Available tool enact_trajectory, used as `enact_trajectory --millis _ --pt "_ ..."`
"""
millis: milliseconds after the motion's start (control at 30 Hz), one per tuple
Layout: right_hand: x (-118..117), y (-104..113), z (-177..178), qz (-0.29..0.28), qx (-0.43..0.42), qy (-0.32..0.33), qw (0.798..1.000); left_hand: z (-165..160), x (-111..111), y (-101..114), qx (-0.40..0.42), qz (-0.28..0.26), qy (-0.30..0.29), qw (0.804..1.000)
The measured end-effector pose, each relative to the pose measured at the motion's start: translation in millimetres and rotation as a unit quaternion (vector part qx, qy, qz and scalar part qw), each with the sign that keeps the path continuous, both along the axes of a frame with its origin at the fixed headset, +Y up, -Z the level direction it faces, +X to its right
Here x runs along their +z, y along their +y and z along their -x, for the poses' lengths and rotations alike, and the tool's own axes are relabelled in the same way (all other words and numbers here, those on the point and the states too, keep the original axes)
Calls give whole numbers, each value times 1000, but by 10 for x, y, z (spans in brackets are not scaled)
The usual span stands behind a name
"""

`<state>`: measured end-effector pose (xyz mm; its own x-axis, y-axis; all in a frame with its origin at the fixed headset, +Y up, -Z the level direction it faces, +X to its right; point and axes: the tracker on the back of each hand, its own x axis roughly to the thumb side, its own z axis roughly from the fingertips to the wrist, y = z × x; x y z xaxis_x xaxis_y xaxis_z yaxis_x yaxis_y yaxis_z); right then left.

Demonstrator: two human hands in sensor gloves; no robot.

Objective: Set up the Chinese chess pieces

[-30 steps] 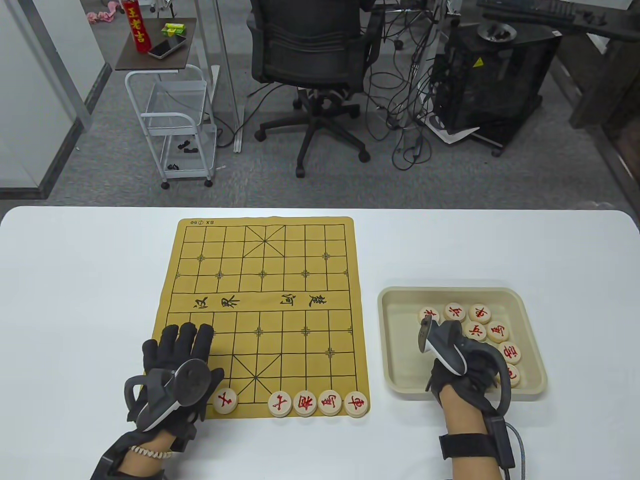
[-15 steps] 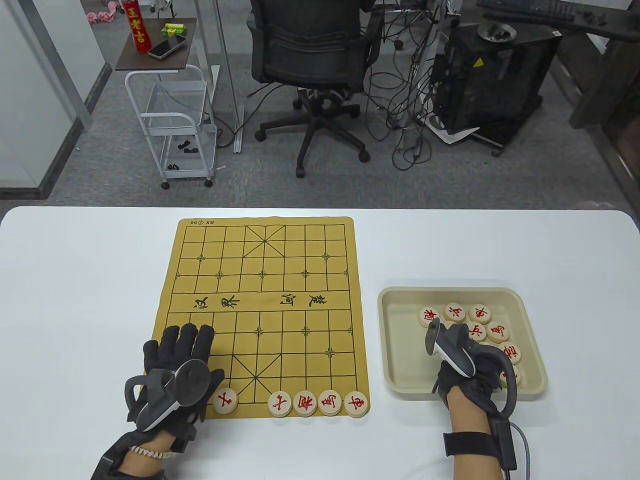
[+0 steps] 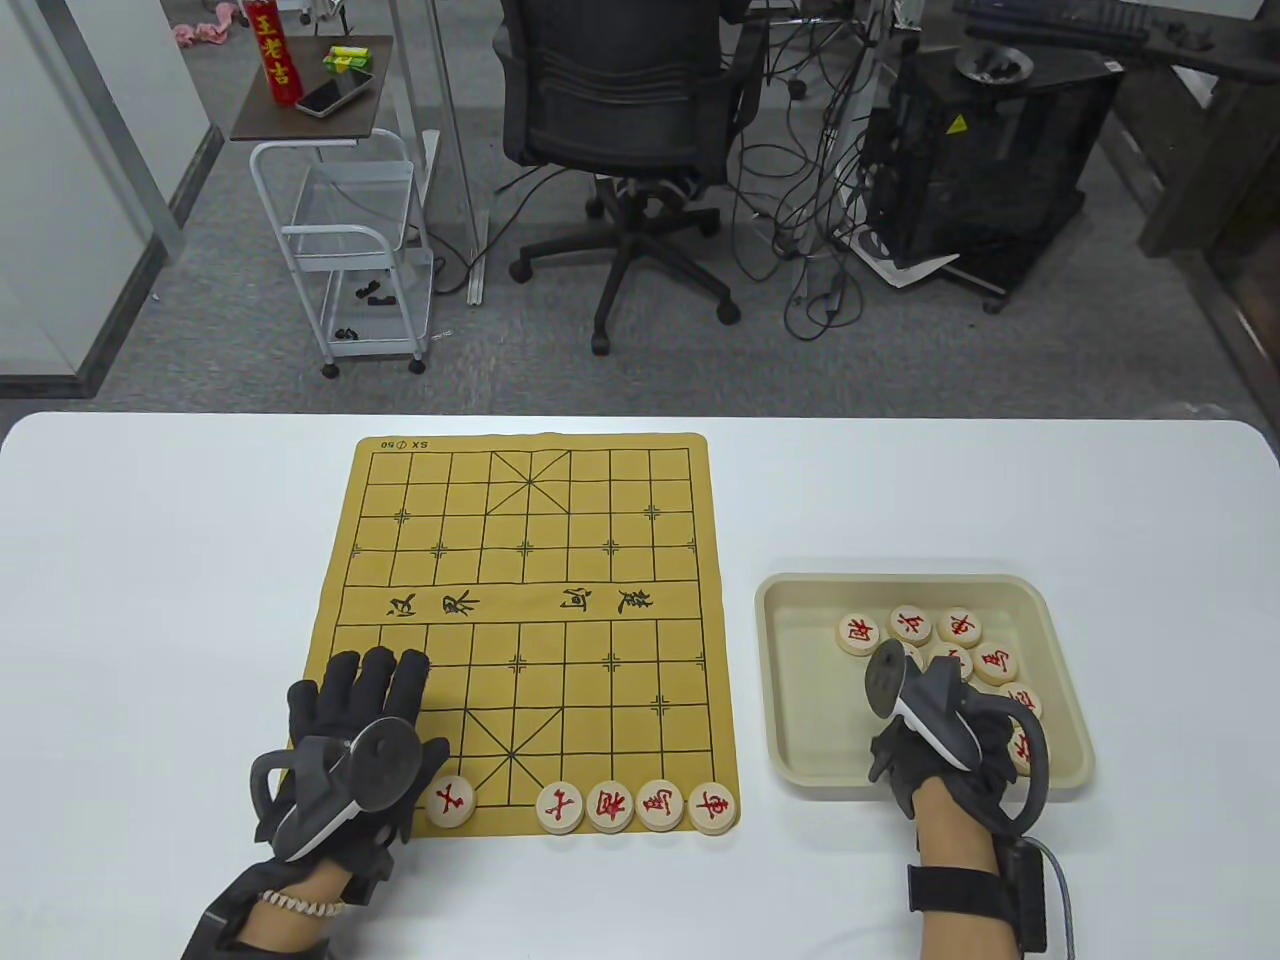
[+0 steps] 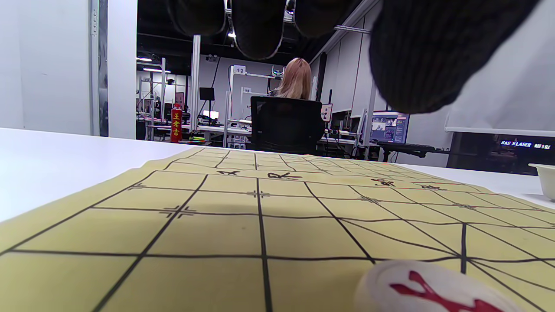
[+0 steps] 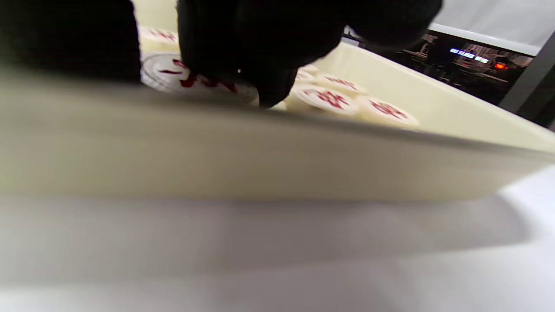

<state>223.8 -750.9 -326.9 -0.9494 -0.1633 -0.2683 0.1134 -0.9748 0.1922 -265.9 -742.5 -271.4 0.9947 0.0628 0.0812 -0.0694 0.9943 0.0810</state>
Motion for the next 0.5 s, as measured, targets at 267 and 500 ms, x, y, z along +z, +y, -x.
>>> enact_trajectory --millis 267,500 --pt "-142 311 760 -86 -45 103 990 -5 1 -2 -3 2 0 1000" --pt "-419 246 1455 -69 -24 156 985 10 -3 -1 1 5 3 1000"
